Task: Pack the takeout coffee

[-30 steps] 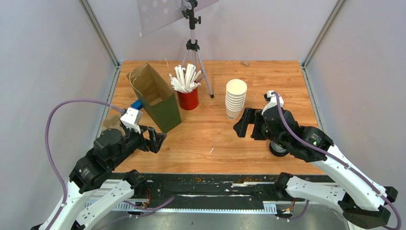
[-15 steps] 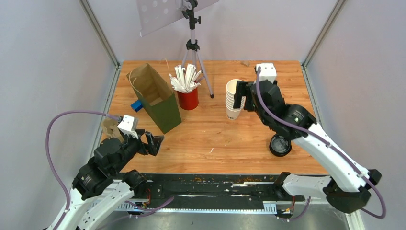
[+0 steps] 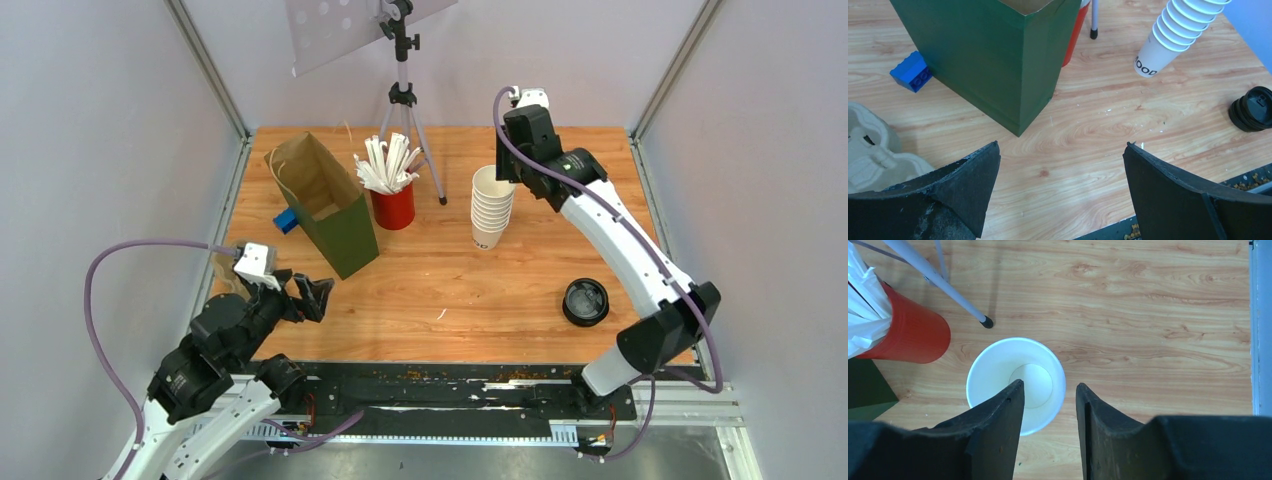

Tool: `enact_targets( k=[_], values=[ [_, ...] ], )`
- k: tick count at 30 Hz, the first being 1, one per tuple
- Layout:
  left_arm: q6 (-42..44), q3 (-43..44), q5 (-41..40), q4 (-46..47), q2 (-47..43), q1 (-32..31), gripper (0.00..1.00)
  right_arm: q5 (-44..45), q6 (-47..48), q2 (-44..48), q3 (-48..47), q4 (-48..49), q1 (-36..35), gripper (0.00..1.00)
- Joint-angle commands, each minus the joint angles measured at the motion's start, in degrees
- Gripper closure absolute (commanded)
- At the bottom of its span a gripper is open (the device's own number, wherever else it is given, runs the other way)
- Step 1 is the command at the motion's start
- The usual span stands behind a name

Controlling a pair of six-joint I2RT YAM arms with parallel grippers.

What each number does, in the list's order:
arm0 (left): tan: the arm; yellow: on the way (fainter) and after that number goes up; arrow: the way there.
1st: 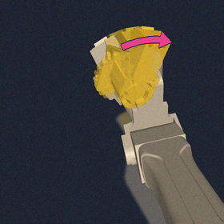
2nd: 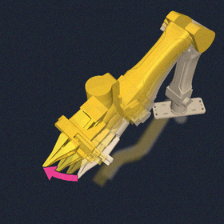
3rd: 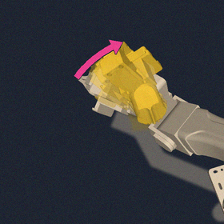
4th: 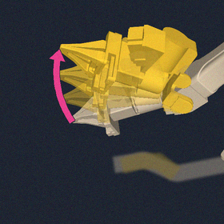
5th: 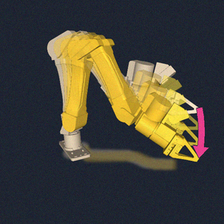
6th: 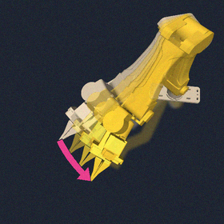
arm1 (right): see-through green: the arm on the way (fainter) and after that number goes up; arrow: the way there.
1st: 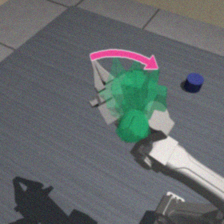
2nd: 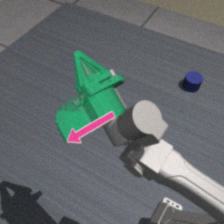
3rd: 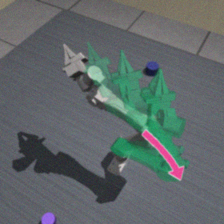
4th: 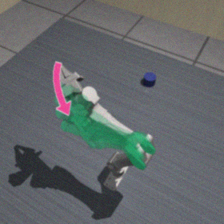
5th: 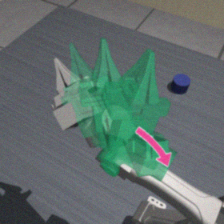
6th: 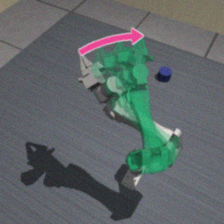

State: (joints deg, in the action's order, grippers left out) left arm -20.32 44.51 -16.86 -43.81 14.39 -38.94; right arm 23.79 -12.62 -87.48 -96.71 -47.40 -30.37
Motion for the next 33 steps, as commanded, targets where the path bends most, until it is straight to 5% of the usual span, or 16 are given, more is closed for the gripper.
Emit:
enact_targets(
  k=[1,9,18,24,33],
  values=[
    [-0.72,-0.47,-2.61,2.10,-1.31,-0.09,0.00,-0.95,0.02,-3.13,-4.32,-1.78,0.61,0.59],
    [-1.12,-0.74,-4.35,1.72,-2.43,-0.09,0.00,0.47,0.62,-6.38,-3.60,-2.93,1.40,0.61],
    [-1.11,-0.73,-4.63,1.70,-2.45,-0.09,0.00,-0.06,1.53,-6.92,-2.01,-2.29,1.80,0.76],
    [-1.12,-0.73,-4.78,1.66,-2.46,-0.09,0.00,-0.11,2.13,-7.24,-2.95,-2.89,2.08,1.00],
    [-1.04,-0.74,-4.76,1.79,-2.15,-0.09,0.00,-0.80,2.20,-6.86,-5.98,-4.01,2.35,1.00]
  ],
)
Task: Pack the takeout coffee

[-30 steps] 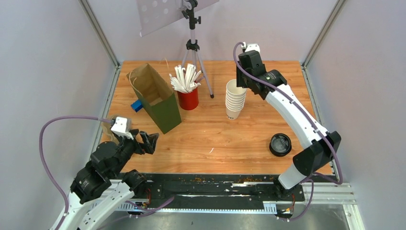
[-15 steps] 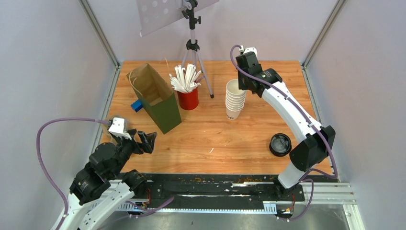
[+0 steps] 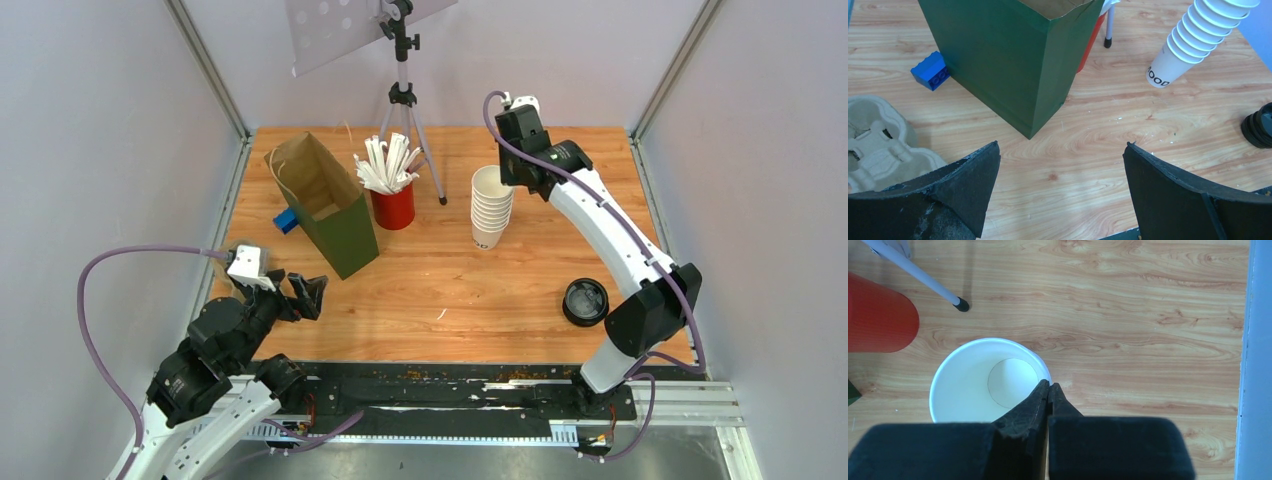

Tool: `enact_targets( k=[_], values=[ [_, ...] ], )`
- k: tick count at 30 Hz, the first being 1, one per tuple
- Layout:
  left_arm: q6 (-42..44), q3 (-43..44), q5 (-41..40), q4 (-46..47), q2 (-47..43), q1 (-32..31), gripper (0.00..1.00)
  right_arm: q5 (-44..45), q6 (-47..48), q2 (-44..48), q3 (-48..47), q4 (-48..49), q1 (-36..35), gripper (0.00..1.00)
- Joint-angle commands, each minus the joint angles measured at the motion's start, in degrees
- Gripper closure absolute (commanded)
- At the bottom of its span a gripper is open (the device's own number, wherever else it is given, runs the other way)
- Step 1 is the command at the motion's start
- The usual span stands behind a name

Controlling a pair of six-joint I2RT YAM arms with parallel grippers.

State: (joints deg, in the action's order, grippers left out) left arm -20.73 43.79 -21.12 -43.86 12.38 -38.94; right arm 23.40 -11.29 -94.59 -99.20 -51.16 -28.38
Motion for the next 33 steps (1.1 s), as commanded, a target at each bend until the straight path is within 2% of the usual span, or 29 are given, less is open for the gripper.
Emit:
enact_targets(
  k=[1,7,9,10,12,21,27,33],
  values=[
    [-0.63,-0.06,-0.50,1.82,-0.05,-0.07,0.00,-0.50,0.82,0.46,-3.58,-0.10,0.43,1.00],
    [-0.71,-0.09,-0.52,1.68,-0.17,-0.11,0.00,-3.02,0.19,1.20,-3.47,1.04,1.28,0.99],
    [-0.69,-0.02,-0.65,1.72,-0.17,-0.10,0.00,-2.98,0.14,0.59,-3.16,0.66,1.37,0.80],
    [-0.71,-0.05,-0.65,1.67,-0.18,-0.09,0.00,-2.73,0.25,0.15,-3.22,0.25,1.44,0.75],
    [-0.71,-0.03,-0.64,1.67,-0.18,-0.09,0.00,-2.40,0.58,-0.88,-3.52,-0.93,1.69,0.70],
    [-0.71,-0.04,-0.78,1.69,-0.14,-0.08,0.00,-4.20,1.11,-1.80,-1.82,-0.35,2.43,0.70],
    [-0.80,-0.06,-0.97,1.64,-0.13,-0.07,0.00,-4.89,1.36,-2.39,-2.10,-0.18,2.54,0.78],
    [-0.80,-0.02,-1.09,1.59,-0.07,-0.09,0.00,-4.99,1.22,-3.31,-2.43,-0.78,2.66,0.76]
  ],
)
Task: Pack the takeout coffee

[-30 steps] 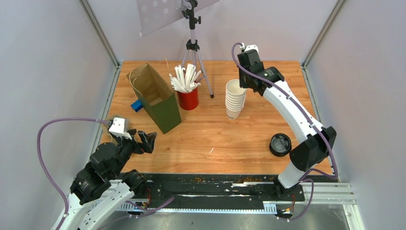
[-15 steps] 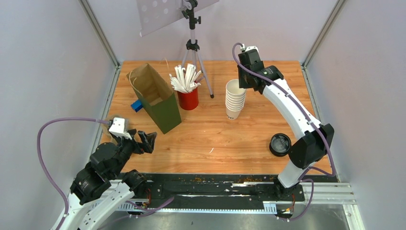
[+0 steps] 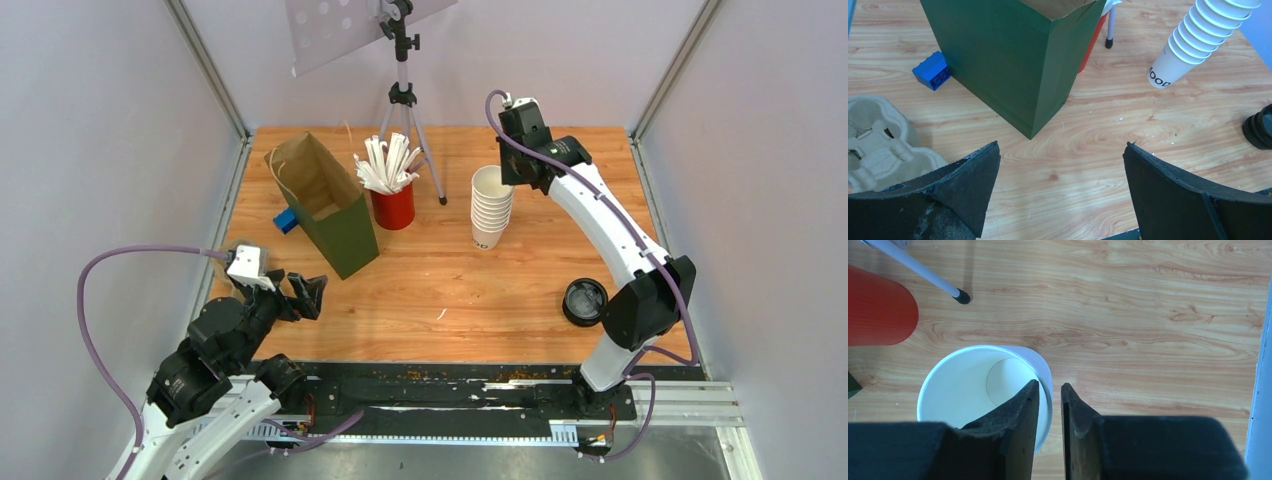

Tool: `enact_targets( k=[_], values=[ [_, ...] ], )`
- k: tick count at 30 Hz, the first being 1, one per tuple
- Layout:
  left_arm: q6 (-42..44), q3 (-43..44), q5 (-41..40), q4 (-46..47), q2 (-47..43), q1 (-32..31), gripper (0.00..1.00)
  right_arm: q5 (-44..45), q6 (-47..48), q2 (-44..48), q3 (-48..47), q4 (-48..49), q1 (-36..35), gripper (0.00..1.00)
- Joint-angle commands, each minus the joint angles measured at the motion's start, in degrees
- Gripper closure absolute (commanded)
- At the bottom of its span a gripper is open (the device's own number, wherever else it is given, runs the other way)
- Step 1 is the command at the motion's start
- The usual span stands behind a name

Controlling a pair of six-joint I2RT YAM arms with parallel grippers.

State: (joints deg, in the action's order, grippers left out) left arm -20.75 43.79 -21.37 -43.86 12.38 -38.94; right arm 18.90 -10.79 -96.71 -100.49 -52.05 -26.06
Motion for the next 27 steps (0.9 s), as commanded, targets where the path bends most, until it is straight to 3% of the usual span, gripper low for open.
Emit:
enact_targets(
  k=[1,9,12,17,22,27],
  values=[
    [-0.78,0.02,-0.80,1.65,-0.08,-0.09,0.00,-0.65,0.83,-1.23,-1.05,0.16,0.34,0.78],
    [-0.78,0.00,-1.03,1.54,0.05,-0.08,0.00,-0.93,1.53,-0.15,-1.58,0.79,0.40,0.96],
    [-0.74,-0.06,-1.05,1.58,0.14,-0.10,0.00,-0.97,1.58,0.43,-2.99,0.08,0.42,0.96],
    [-0.62,0.01,-0.79,1.68,0.52,-0.11,0.00,-0.79,1.71,0.76,-3.64,-0.47,0.40,0.88],
    [-0.69,-0.02,-0.77,1.72,0.44,-0.09,0.00,-1.48,2.50,0.62,-3.40,-0.52,0.44,0.98],
    [-0.65,-0.08,-0.68,1.74,0.55,-0.09,0.00,-1.48,2.73,1.29,-4.13,-0.49,0.44,1.00]
  ],
)
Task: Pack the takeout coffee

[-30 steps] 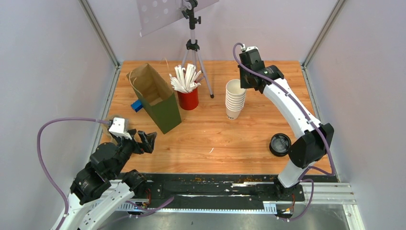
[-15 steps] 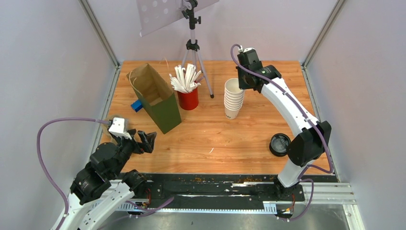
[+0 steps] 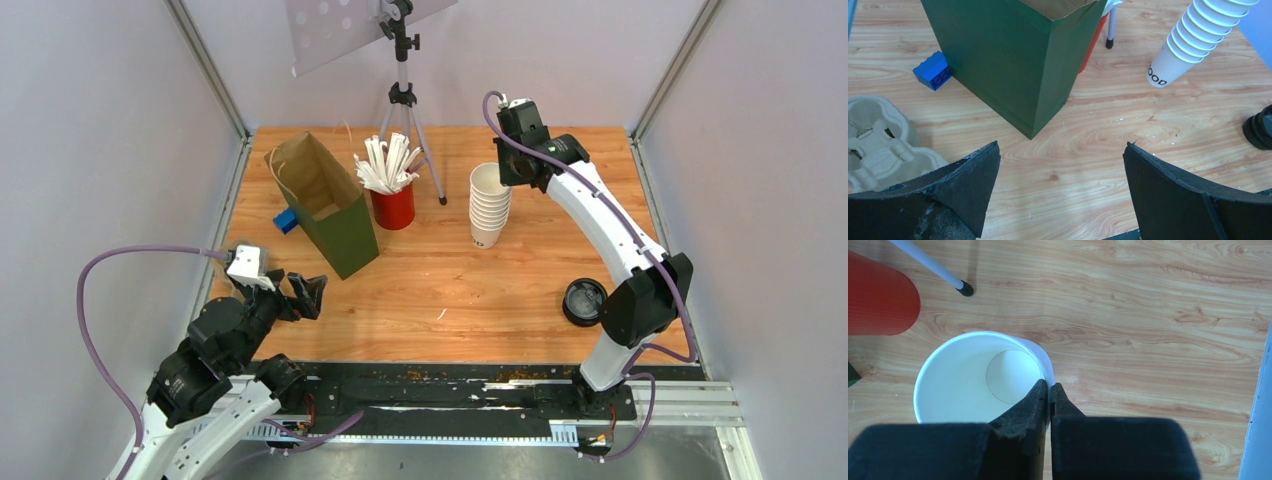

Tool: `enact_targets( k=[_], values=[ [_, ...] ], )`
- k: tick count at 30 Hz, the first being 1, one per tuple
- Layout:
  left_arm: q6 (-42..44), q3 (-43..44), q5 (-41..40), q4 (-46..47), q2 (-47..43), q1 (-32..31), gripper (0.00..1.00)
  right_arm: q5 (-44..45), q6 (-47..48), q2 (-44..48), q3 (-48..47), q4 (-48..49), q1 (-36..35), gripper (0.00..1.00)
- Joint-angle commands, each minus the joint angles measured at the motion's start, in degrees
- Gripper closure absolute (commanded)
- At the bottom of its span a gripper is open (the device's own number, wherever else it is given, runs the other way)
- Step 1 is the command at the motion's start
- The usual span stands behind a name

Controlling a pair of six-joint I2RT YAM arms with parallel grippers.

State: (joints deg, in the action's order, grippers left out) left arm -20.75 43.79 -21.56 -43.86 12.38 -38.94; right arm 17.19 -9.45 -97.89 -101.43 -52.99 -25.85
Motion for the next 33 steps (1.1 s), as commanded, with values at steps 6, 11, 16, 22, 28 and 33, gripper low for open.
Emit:
enact_targets(
  k=[6,11,16,22,28,33],
  values=[
    [-0.69,-0.10,-0.40,1.72,0.61,-0.09,0.00,-0.65,0.89,4.02,-6.07,-0.19,0.22,1.00],
    [-0.39,-0.14,0.30,1.97,0.59,-0.09,0.00,-2.02,0.78,4.97,-7.73,-0.46,0.36,0.98],
    [-0.51,-0.20,0.17,1.88,0.33,-0.09,0.00,-4.86,-0.03,6.11,-10.44,-2.10,0.45,1.00],
    [-0.51,-0.28,0.05,1.88,-0.04,-0.09,0.00,-12.44,-1.09,9.74,-14.28,-2.91,0.45,1.00],
    [-0.68,-0.20,-0.16,1.73,-0.17,-0.15,0.00,-22.70,-4.62,17.11,-6.15,-1.21,-1.18,1.00],
    [-0.56,-0.31,0.06,2.00,-0.39,-0.09,0.00,-24.86,-6.48,25.62,8.95,6.34,-8.12,1.00]
  ],
)
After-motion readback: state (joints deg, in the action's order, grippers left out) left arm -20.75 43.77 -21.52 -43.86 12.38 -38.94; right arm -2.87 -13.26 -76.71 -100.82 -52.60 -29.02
